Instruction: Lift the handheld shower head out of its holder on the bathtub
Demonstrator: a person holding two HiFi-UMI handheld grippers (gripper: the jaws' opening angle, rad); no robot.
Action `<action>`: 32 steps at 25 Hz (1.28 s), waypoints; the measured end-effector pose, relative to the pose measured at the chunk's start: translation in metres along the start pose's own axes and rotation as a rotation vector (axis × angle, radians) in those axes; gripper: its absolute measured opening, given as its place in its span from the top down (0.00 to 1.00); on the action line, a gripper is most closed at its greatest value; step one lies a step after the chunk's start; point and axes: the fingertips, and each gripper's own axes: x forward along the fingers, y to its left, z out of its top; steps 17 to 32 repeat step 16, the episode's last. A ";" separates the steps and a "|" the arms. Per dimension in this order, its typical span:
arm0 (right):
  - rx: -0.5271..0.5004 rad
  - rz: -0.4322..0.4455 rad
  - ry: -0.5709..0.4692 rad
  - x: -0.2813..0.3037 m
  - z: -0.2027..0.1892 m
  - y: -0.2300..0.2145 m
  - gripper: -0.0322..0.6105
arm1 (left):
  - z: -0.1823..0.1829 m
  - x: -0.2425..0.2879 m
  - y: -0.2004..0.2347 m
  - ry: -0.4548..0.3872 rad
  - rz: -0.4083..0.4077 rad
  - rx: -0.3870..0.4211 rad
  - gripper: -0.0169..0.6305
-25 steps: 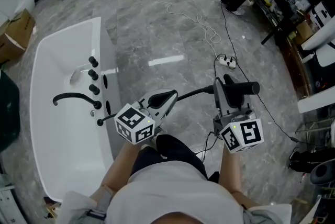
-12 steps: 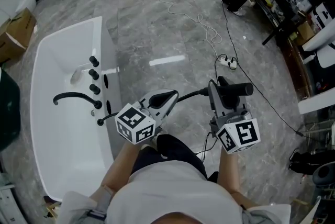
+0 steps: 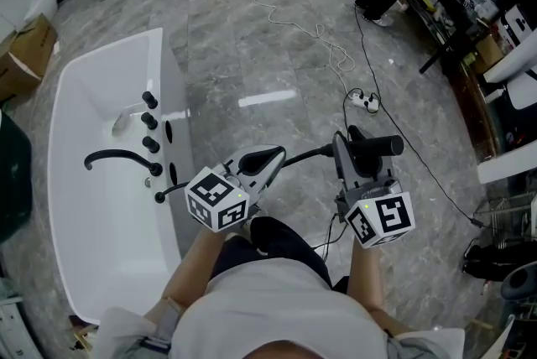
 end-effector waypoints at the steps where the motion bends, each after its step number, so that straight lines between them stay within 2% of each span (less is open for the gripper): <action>1: 0.001 -0.003 0.000 -0.001 0.000 -0.001 0.76 | 0.001 0.000 -0.001 0.000 0.000 0.000 0.96; 11: 0.092 -0.081 -0.037 -0.014 -0.005 -0.028 0.76 | 0.001 0.009 -0.004 0.006 -0.018 0.009 0.96; 32: 0.099 -0.088 -0.033 -0.015 -0.005 -0.032 0.77 | 0.003 0.015 -0.005 0.007 -0.028 0.006 0.95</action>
